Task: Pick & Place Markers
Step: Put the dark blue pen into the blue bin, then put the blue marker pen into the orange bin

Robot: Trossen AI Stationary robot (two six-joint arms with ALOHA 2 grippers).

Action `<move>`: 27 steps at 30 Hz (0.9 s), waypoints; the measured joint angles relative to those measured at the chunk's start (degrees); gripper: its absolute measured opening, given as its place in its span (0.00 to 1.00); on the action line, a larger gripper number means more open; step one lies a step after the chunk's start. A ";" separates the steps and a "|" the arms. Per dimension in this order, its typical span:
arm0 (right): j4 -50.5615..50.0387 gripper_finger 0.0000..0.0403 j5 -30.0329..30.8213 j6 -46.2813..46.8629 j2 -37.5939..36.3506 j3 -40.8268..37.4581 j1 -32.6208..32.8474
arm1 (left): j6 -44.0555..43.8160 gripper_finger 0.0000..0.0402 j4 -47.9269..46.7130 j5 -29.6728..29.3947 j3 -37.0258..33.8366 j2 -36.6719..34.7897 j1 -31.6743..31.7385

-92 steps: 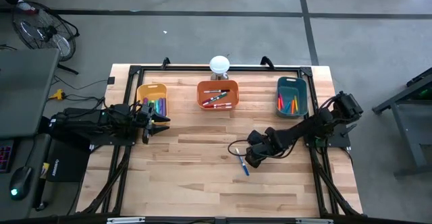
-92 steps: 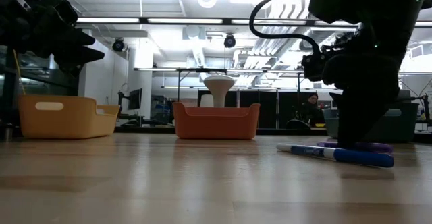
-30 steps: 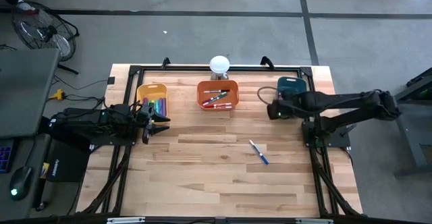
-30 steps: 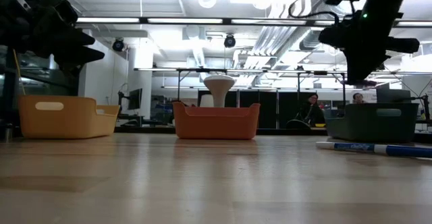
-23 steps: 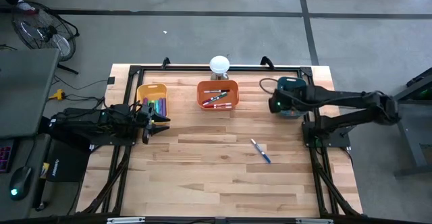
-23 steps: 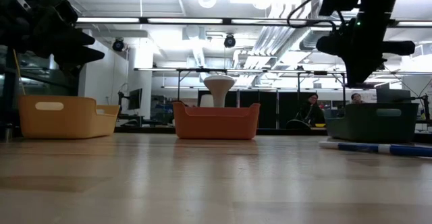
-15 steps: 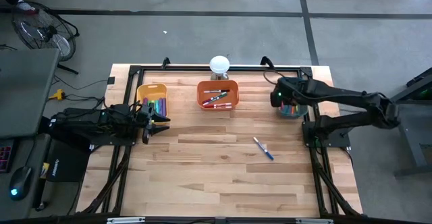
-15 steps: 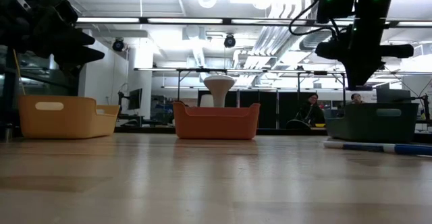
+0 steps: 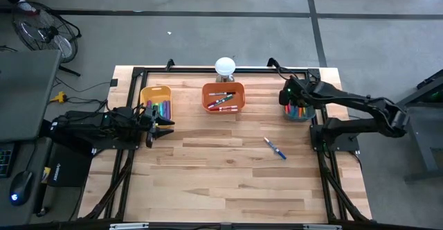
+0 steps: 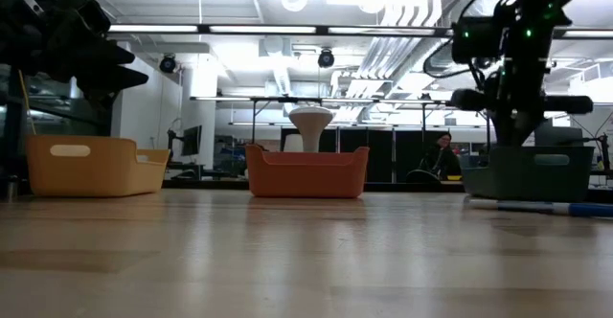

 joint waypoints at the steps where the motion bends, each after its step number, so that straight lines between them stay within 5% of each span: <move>1: 1.37 0.07 -0.04 -0.62 0.00 -0.76 -0.76 | 0.00 0.44 0.00 0.00 0.00 0.00 -0.01; 15: 11.65 0.07 -4.78 -4.13 0.07 -9.29 -6.76 | 0.00 0.44 0.00 0.00 0.00 0.00 0.01; 27: 14.09 0.33 -7.92 -8.44 0.06 -9.30 -6.74 | 0.00 0.44 0.00 0.00 0.00 0.02 0.00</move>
